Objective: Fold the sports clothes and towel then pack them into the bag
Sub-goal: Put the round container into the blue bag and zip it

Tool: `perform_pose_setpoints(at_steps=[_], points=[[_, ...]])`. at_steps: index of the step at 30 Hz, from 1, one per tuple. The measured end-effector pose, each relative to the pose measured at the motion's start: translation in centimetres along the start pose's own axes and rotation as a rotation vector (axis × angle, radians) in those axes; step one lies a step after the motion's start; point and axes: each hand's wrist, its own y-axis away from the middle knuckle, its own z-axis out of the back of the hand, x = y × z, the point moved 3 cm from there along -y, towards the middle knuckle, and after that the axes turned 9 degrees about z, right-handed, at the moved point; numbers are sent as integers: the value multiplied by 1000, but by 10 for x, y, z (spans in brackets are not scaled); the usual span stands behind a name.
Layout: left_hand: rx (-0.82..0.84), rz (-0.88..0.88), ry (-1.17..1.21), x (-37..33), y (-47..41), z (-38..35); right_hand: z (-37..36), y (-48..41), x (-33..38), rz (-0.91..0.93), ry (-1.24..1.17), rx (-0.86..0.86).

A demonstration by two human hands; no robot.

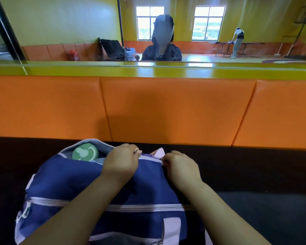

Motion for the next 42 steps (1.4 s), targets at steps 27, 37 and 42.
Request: perform_pose_setpoints(at_steps=[27,37,42], points=[[-217,295,111,142,9,87,-26,-40,86,64,-123,60],[-219,458,199,181,14,96,-25,-37,91,19,-37,51],[-317,391,216,181,26,104,-15,-29,91,80,21,85]])
